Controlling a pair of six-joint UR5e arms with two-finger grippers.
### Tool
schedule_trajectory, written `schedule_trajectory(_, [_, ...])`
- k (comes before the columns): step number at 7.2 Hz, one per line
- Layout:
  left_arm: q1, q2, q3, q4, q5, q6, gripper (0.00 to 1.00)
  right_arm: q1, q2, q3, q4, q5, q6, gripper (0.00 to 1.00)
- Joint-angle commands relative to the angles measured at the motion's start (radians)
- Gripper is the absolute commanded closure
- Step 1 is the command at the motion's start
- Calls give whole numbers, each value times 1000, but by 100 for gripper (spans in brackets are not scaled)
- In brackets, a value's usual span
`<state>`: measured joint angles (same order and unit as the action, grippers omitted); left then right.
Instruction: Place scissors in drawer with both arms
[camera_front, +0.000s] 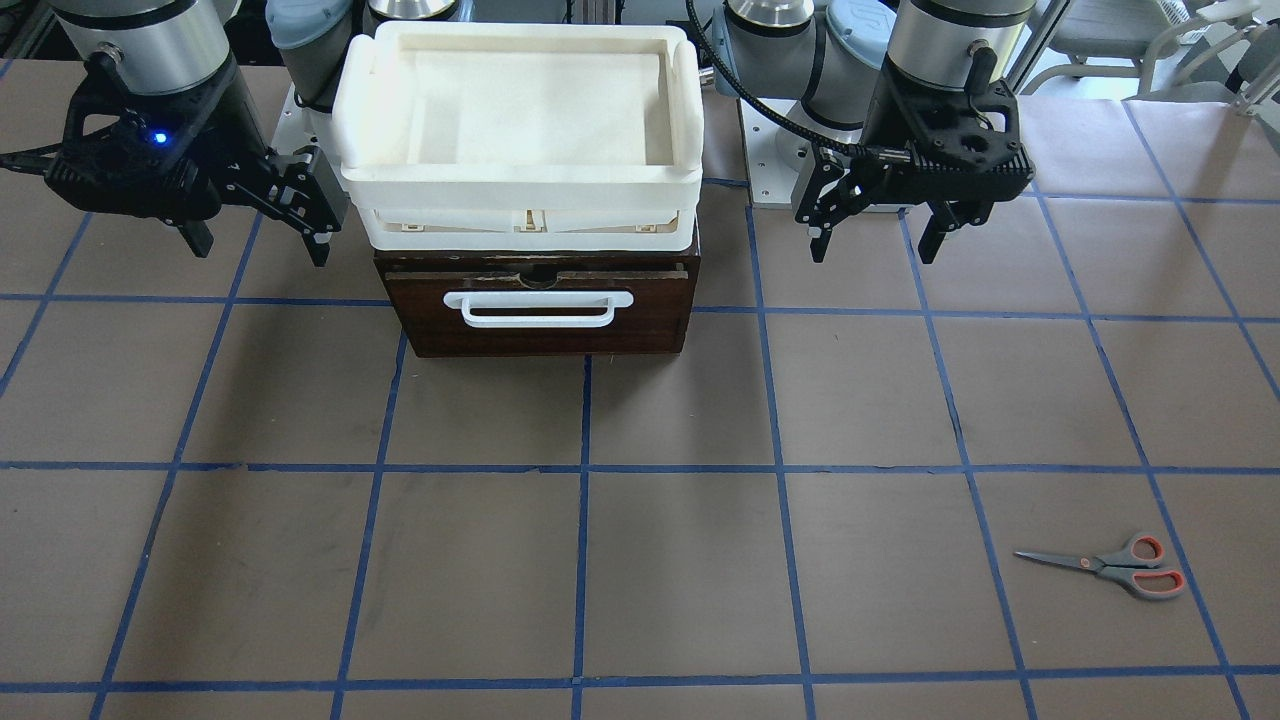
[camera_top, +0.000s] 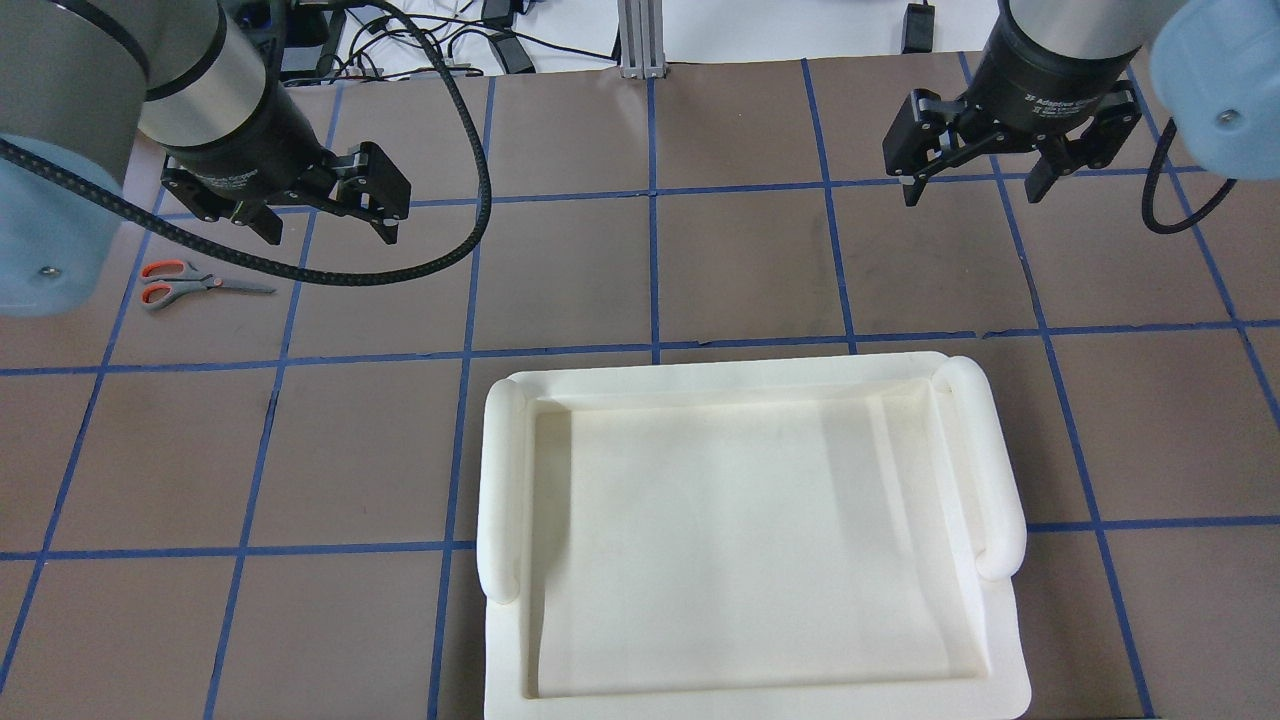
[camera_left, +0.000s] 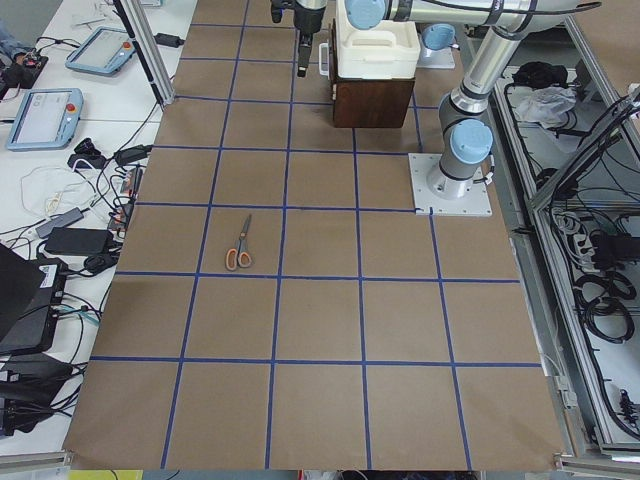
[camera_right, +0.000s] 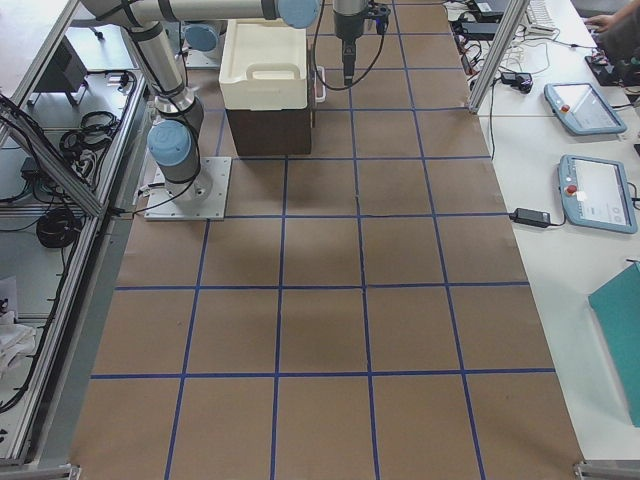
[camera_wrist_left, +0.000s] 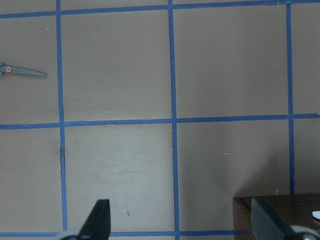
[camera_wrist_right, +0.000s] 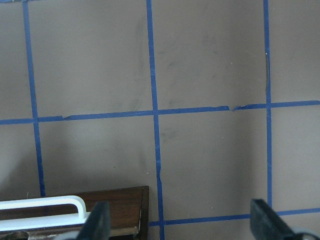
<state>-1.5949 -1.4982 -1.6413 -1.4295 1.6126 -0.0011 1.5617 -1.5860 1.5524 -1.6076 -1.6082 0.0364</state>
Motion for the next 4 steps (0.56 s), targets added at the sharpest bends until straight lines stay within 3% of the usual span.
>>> schedule_trajectory(1, [0,3,0,-2,1,0,0,0,1,-2,-6,8,-1,0])
schedule_trajectory(4, [9,-45,-3,17,-7,80,0,-5,14,2,-9,13,13,0])
